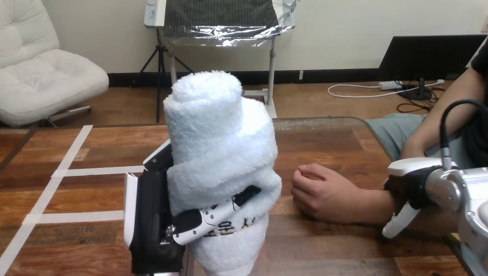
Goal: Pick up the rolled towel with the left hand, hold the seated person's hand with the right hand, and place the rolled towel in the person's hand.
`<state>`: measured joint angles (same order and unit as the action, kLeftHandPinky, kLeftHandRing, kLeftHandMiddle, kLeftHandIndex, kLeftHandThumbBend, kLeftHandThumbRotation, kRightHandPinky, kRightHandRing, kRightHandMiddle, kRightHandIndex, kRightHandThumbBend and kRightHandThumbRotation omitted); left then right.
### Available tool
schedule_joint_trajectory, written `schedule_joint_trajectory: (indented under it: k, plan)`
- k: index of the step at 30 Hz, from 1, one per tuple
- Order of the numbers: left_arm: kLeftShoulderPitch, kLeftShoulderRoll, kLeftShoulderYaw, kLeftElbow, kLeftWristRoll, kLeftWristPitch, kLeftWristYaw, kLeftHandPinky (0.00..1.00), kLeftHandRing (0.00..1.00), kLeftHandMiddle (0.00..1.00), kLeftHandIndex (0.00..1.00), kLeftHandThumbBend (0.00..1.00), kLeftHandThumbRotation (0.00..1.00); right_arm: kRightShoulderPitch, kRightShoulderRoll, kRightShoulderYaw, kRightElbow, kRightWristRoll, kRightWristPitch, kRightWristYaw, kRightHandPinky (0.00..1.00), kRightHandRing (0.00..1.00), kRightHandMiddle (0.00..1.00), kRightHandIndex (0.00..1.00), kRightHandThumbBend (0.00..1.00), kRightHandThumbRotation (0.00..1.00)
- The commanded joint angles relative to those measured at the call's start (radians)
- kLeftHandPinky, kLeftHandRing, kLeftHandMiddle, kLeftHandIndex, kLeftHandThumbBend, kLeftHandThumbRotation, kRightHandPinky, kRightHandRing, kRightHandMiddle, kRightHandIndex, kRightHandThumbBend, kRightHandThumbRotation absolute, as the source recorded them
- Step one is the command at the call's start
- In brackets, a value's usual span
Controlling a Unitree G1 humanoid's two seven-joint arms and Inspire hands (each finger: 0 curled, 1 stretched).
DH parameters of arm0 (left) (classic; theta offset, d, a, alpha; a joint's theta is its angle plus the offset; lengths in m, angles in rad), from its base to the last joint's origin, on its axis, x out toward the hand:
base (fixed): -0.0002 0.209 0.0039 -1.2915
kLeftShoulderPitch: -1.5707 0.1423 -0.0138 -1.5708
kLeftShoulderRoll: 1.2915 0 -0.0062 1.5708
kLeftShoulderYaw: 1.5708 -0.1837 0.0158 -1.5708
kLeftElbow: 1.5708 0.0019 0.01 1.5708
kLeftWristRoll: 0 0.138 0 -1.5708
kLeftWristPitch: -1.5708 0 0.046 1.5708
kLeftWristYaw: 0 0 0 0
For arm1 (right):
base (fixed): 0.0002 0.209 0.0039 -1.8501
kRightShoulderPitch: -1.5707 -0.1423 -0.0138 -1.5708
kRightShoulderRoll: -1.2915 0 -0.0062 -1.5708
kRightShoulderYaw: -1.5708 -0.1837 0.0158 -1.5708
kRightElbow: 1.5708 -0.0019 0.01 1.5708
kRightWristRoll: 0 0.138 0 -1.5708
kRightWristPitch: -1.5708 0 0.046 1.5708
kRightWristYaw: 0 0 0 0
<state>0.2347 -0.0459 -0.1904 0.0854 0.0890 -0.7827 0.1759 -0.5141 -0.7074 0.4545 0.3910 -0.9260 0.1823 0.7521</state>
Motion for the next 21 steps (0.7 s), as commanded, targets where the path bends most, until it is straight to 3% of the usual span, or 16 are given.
schedule_joint_trajectory:
  k: [1, 13, 21]
  plan:
    - [0.035, -0.041, -0.006, -0.071, -0.002, -0.003, 0.002, 0.27, 0.34, 0.41, 0.48, 0.61, 0.00, -0.050, 0.035, 0.042, 0.048, -0.015, -0.014, 0.002, 0.66, 0.80, 0.86, 0.86, 0.66, 0.44]
    - [0.038, -0.041, -0.010, -0.080, -0.009, 0.002, -0.002, 0.27, 0.34, 0.41, 0.48, 0.60, 0.00, -0.072, 0.058, 0.081, 0.097, -0.024, -0.021, -0.007, 0.64, 0.79, 0.86, 0.87, 0.67, 0.45]
    - [0.037, -0.044, -0.010, -0.083, -0.011, 0.002, -0.001, 0.27, 0.34, 0.41, 0.48, 0.60, 0.00, -0.066, 0.066, 0.081, 0.109, -0.012, -0.023, -0.035, 0.64, 0.78, 0.85, 0.85, 0.67, 0.39]
